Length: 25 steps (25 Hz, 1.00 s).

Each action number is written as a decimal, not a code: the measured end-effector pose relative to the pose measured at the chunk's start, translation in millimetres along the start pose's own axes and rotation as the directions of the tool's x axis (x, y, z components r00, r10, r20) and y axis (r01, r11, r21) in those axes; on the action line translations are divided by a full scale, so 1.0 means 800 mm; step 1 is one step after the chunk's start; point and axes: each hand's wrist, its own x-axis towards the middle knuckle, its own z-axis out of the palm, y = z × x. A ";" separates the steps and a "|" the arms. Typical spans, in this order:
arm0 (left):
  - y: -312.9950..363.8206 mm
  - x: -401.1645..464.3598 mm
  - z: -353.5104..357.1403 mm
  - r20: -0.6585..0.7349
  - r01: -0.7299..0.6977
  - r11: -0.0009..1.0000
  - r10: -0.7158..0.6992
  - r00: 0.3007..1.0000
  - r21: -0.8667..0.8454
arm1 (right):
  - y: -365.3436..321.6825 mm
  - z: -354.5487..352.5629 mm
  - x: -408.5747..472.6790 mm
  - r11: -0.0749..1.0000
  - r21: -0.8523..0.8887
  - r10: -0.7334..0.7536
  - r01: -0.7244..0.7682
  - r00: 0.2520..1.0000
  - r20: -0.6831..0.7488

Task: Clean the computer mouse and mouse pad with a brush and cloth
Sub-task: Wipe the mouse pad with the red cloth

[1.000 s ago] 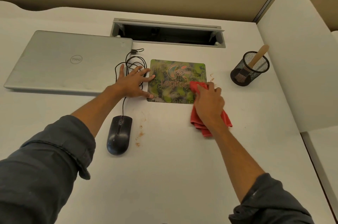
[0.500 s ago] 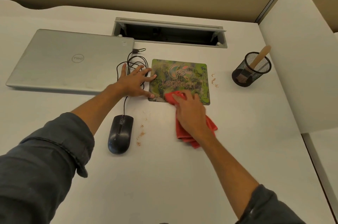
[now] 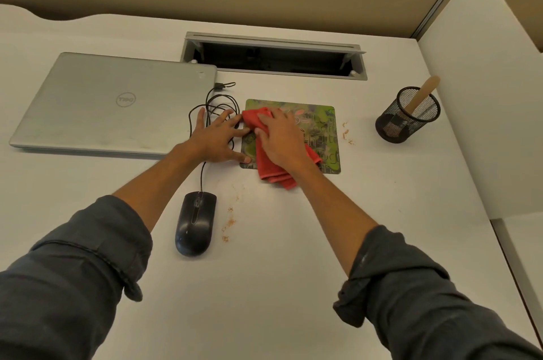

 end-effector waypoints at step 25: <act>-0.004 -0.004 0.005 -0.021 -0.020 0.998 0.021 1.000 0.058 | 0.057 0.001 0.045 0.977 -0.176 0.101 -0.119 0.989 -0.110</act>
